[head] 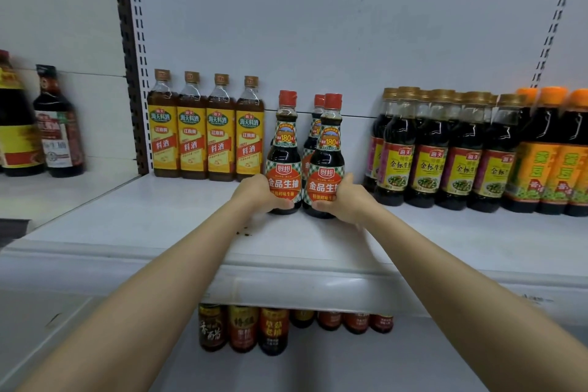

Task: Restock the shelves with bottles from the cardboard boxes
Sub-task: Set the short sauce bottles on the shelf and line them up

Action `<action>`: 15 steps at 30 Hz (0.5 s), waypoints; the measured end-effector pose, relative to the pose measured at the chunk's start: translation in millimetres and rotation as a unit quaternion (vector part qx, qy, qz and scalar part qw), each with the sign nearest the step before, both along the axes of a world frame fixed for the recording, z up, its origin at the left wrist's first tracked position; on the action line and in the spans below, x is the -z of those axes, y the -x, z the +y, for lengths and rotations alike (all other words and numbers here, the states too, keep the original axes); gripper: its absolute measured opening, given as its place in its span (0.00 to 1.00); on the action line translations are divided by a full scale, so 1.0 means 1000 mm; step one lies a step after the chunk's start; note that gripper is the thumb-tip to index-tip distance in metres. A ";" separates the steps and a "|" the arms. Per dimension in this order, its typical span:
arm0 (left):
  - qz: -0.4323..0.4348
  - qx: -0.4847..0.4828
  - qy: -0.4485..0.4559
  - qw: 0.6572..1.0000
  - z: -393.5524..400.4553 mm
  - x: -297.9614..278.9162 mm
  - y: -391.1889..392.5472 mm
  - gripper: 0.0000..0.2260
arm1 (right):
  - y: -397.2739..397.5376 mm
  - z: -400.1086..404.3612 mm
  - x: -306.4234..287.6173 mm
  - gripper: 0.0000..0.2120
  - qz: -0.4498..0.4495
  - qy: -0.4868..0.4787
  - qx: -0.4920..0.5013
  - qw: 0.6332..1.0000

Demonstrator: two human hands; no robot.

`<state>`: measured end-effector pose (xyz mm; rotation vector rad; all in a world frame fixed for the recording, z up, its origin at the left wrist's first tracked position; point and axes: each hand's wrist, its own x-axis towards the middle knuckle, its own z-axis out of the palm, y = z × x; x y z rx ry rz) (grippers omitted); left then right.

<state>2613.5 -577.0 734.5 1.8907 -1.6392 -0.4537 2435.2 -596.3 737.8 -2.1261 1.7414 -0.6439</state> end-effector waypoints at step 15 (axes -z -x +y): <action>-0.029 -0.011 -0.014 0.999 -0.034 -0.005 -0.013 0.33 | -0.023 -0.042 0.001 0.38 -0.005 -0.011 0.033 0.999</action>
